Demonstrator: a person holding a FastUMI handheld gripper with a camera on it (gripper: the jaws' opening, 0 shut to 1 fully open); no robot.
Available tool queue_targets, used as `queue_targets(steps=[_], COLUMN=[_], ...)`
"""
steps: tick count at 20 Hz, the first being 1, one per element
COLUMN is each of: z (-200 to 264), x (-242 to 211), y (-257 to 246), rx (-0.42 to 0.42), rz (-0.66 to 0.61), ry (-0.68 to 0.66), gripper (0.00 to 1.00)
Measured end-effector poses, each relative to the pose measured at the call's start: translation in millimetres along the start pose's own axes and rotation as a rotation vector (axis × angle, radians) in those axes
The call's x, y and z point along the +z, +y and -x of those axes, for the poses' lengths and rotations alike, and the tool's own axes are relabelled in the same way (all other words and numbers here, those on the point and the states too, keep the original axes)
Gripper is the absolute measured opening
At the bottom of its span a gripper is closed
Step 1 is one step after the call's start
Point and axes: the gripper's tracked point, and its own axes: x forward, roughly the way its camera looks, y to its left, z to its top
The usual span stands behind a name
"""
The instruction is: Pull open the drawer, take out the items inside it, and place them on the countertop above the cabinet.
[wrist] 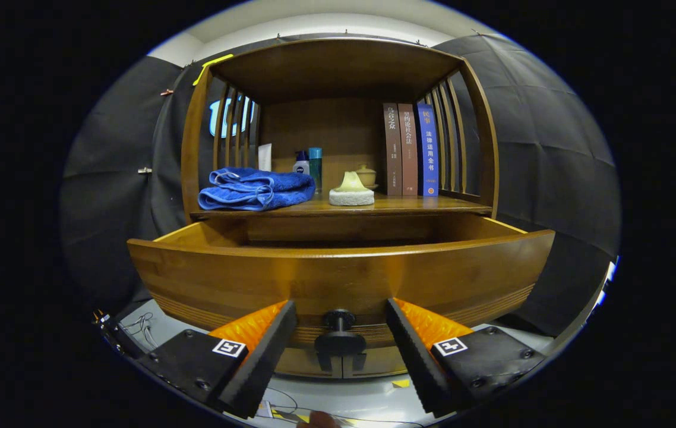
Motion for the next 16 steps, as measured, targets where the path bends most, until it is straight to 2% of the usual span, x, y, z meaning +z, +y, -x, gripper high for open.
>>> queue_targets(steps=[16], z=[-86], x=[15], y=[-3], rx=[0.020], rz=[-0.093], ry=[-0.010], gripper=[0.98])
